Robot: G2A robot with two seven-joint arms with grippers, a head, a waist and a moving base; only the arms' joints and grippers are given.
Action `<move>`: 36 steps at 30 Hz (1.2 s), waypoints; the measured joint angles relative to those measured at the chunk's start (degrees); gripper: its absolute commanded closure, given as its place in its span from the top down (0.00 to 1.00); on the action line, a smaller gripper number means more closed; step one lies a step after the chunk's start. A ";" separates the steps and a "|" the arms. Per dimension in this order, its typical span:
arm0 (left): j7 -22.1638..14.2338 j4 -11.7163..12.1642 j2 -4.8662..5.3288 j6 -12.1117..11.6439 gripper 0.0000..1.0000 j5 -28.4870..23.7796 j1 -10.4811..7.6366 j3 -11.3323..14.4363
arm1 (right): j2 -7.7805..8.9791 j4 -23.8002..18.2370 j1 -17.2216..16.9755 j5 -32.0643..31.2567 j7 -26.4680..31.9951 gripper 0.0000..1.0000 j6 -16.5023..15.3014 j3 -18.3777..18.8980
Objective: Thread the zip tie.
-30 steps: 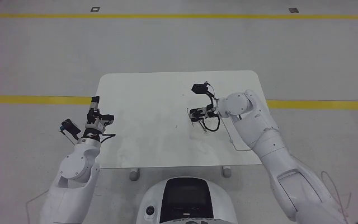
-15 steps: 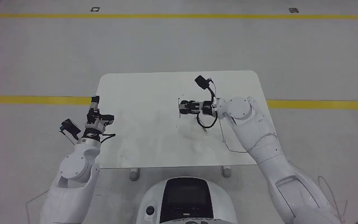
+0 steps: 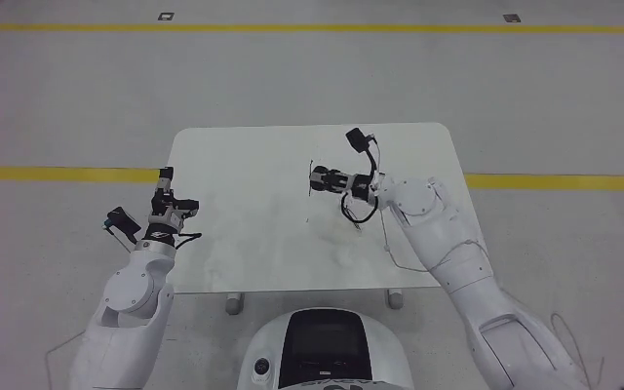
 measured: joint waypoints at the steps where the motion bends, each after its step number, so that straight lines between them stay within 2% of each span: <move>1: 0.00 0.00 0.00 0.00 1.00 0.00 0.00 0.00 | 0.05 -0.77 -0.85 -0.93 -1.95 0.00 -2.13 -0.20; 3: 0.00 0.00 0.00 0.00 1.00 0.00 0.00 0.00 | 0.18 -2.43 -2.11 -1.51 -3.98 0.00 -4.12 -0.39; 8: 0.00 0.00 0.00 0.00 1.00 0.00 0.00 0.00 | 1.26 -9.11 -5.82 -3.69 -7.00 0.00 -3.71 -0.63; 18: 0.00 0.00 0.00 0.00 1.00 0.00 0.00 0.00 | 1.43 -10.24 -6.61 -3.51 -7.89 0.00 -3.73 -0.49; 24: -0.24 0.00 -0.02 0.00 1.00 0.00 -0.10 0.19 | 2.68 -18.99 -11.98 -6.43 -15.96 0.00 -3.73 1.15; 28: -3.71 0.07 -0.10 0.38 1.00 1.59 -0.94 2.34 | 3.81 -23.42 -14.73 -11.63 -23.39 0.00 -3.73 0.32; 32: -7.25 0.26 -0.12 0.13 1.00 4.30 -2.27 4.62 | 4.93 -24.49 -15.58 -16.03 -30.00 0.00 -3.73 -1.94; 34: -7.02 0.40 -0.10 -0.32 1.00 6.25 -2.52 4.84 | 5.15 -24.44 -15.48 -17.30 -31.13 0.00 -3.73 -2.41; 36: -6.81 0.40 -0.10 -0.32 1.00 5.90 -2.50 4.80 | 5.14 -24.42 -15.46 -17.05 -31.02 0.00 -3.73 -2.38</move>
